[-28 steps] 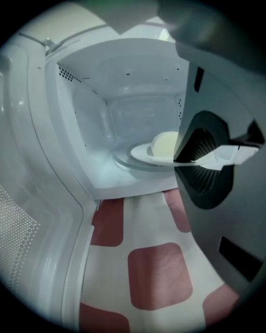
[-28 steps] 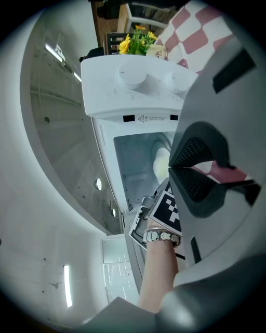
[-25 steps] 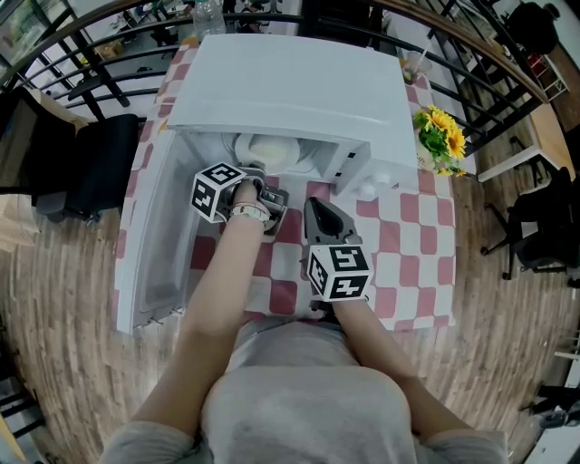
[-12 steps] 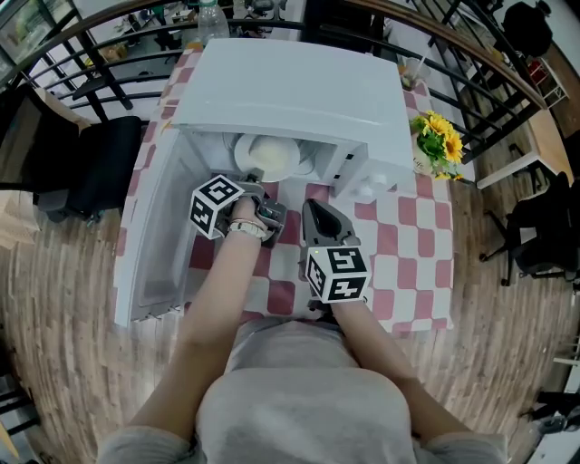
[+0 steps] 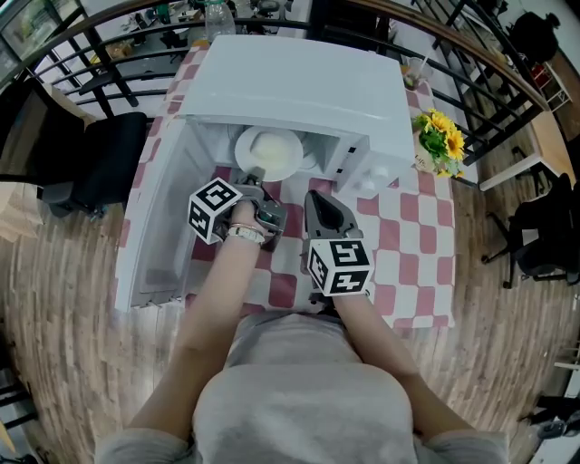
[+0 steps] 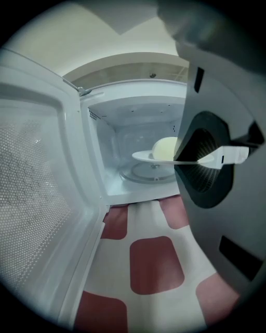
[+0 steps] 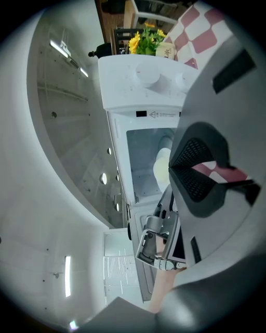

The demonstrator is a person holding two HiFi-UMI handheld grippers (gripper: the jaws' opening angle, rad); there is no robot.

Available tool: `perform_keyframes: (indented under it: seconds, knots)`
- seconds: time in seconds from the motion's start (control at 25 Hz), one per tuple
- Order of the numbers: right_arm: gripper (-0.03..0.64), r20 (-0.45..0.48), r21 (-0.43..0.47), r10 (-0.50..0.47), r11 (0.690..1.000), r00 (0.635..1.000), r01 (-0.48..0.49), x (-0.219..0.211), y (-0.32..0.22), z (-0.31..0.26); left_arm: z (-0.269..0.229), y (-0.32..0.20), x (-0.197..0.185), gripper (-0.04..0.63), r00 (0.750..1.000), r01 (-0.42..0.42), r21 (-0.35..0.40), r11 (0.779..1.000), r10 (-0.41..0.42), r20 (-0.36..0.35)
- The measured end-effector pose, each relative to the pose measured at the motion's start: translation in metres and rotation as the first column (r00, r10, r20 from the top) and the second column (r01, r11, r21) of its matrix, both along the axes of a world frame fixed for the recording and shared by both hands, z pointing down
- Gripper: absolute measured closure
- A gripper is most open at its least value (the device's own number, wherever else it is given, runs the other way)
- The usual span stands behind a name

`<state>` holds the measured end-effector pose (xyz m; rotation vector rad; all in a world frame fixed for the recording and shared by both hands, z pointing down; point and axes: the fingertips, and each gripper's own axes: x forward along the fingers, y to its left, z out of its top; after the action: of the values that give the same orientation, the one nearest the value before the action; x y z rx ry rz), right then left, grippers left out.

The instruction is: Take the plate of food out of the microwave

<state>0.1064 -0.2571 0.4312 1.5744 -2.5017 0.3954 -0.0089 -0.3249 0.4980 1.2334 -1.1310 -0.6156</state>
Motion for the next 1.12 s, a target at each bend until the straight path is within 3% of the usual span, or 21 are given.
perform_keyframes:
  seconds: [0.4,1.12]
  knots:
    - [0.594,-0.001,0.037,-0.005,0.999,1.000,0.005,-0.003,0.003,-0.008,-0.015,0.024,0.007,0.583,0.999,-0.029,0.056,0.998,0.030,-0.012]
    - [0.594,-0.013,0.105,-0.040,0.994,0.999,0.041,-0.009,0.010,-0.024,-0.046,0.062,0.007,0.583,0.999,-0.008,0.138,0.990,0.013,-0.038]
